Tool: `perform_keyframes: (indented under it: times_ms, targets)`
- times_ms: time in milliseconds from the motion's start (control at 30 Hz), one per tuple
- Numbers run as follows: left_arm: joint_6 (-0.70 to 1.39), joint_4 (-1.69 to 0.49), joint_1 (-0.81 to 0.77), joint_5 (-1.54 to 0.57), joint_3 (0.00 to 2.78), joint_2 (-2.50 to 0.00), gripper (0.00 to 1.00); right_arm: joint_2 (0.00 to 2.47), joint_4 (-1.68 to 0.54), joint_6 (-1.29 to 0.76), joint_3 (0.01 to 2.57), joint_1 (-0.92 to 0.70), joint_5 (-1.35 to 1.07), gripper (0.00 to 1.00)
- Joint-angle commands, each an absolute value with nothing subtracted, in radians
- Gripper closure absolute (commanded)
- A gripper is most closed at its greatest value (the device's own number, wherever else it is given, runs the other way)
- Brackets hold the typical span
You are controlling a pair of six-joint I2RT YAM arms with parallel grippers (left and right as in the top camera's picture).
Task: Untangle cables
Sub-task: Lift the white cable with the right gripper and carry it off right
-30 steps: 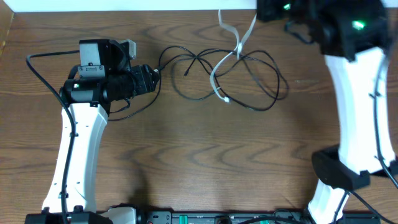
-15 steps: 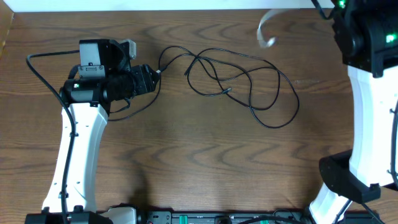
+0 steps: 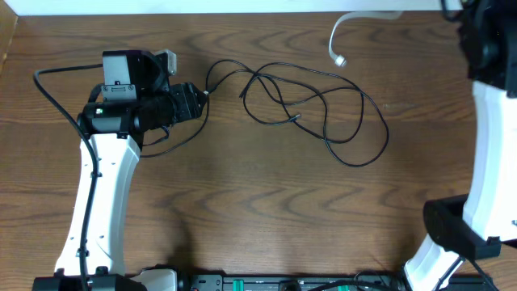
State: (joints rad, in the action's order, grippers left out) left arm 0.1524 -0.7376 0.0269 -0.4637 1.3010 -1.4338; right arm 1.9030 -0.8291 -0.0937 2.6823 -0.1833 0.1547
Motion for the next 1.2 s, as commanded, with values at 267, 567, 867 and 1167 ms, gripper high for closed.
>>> perform_keyframes:
  times_ms: [267,567,867,1167]
  targets:
    - [0.144,-0.739,0.027,-0.451,1.313,-1.493,0.43,2.06,-0.827,-0.074,2.688,0.184,-0.035,0.99]
    - [0.143,-0.74,0.027,-0.452,1.313,-1.504,0.44,2.185,-0.842,-0.12,2.688,0.456,-0.085,0.99]
    - [0.143,-0.74,0.027,-0.452,1.313,-1.504,0.44,2.447,-0.846,-0.179,2.688,0.561,-0.134,0.99]
    - [0.143,-0.74,0.027,-0.451,1.313,-1.504,0.43,2.565,-0.851,-0.179,2.687,0.55,-0.134,0.99]
